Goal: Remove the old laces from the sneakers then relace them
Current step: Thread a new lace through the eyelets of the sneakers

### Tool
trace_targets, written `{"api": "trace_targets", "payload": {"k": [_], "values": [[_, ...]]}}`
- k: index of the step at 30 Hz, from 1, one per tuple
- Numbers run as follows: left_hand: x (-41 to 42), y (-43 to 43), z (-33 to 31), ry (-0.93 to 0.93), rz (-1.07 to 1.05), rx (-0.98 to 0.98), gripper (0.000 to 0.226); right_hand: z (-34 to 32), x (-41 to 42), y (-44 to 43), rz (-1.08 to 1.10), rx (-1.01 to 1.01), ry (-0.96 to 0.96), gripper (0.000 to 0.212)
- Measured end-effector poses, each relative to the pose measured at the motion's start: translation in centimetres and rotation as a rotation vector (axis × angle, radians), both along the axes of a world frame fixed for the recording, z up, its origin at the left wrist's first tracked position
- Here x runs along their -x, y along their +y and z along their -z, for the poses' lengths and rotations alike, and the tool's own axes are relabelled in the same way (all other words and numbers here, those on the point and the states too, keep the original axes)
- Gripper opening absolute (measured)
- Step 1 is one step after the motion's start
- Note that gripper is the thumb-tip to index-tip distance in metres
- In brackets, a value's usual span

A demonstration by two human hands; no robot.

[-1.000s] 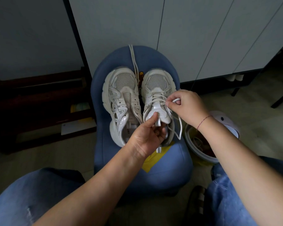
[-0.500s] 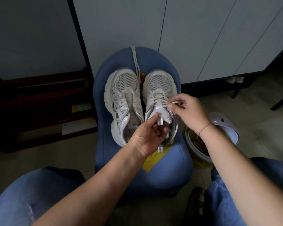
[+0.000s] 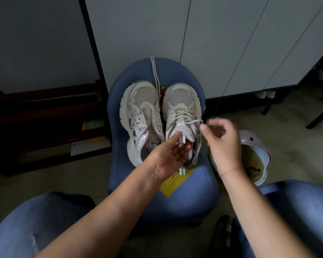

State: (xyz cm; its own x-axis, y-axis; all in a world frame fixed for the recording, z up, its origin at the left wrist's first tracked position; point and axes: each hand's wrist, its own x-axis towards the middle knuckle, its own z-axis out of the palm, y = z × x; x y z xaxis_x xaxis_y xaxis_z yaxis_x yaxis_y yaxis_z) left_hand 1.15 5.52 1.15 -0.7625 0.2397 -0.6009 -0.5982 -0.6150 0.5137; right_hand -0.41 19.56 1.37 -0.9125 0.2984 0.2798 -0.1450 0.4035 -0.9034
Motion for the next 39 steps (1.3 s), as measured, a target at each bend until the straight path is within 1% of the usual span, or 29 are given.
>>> {"api": "trace_targets", "payload": {"k": [1, 3, 4, 5, 7, 9, 11, 14, 15, 16, 19, 21, 23, 27, 32, 39], "values": [[-0.1, -0.3, -0.1, 0.001, 0.035, 0.045, 0.029, 0.1, -1.5, -0.3, 0.016, 0.192, -0.072, 0.010], [-0.4, -0.9, -0.4, 0.036, 0.127, 0.187, 0.038, 0.6, -3.9, -1.6, -0.060, 0.589, -0.301, 0.015], [-0.6, -1.2, -0.7, 0.071, 0.165, 0.271, 0.042, 0.7, -4.7, -2.3, -0.132, 0.746, -0.390, 0.018], [-0.8, -1.5, -1.1, 0.115, 0.190, 0.361, 0.046, 0.7, -5.0, -3.0, -0.206, 0.859, -0.452, 0.021], [-1.2, -1.9, -2.2, 0.235, 0.196, 0.562, 0.052, 0.4, -4.7, -4.2, -0.313, 1.027, -0.487, 0.024], [-1.0, -2.2, -2.8, 0.378, 0.106, 0.706, 0.050, 0.0, -3.6, -5.3, -0.320, 1.185, -0.489, 0.026], [-0.3, -2.7, -2.9, 0.528, -0.037, 0.801, 0.038, 0.1, -2.4, -6.4, -0.273, 1.314, -0.485, 0.033], [0.6, -2.8, -2.5, 0.702, -0.121, 0.918, 0.015, 1.3, -1.0, -7.4, -0.198, 1.469, -0.434, 0.018], [0.9, -2.7, -2.3, 0.736, -0.110, 0.958, 0.010, 1.6, -0.7, -7.6, -0.208, 1.519, -0.398, 0.020], [1.0, -2.4, -2.1, 0.772, -0.092, 1.019, 0.012, 1.9, -0.5, -7.7, -0.212, 1.548, -0.371, 0.025], [1.7, -1.9, -1.2, 0.904, -0.021, 1.264, 0.030, 2.2, -0.3, -7.7, -0.278, 1.618, -0.339, 0.039], [2.1, -1.7, -0.8, 0.960, 0.019, 1.399, 0.033, 2.0, -0.4, -7.5, -0.294, 1.617, -0.363, 0.040], [2.5, -1.7, -0.5, 0.961, 0.023, 1.461, 0.034, 2.1, -0.3, -7.2, -0.291, 1.602, -0.385, 0.041], [2.8, -1.6, -0.3, 0.956, 0.017, 1.476, 0.029, 2.1, -0.3, -6.4, -0.269, 1.573, -0.420, 0.041], [3.2, -1.9, -0.3, 0.959, 0.003, 1.443, 0.025, 2.1, -0.3, -5.2, -0.243, 1.547, -0.488, 0.044], [3.5, -1.7, -0.1, 0.967, -0.083, 1.432, 0.016, 2.6, 0.0, -5.2, -0.224, 1.542, -0.506, 0.041]]}}
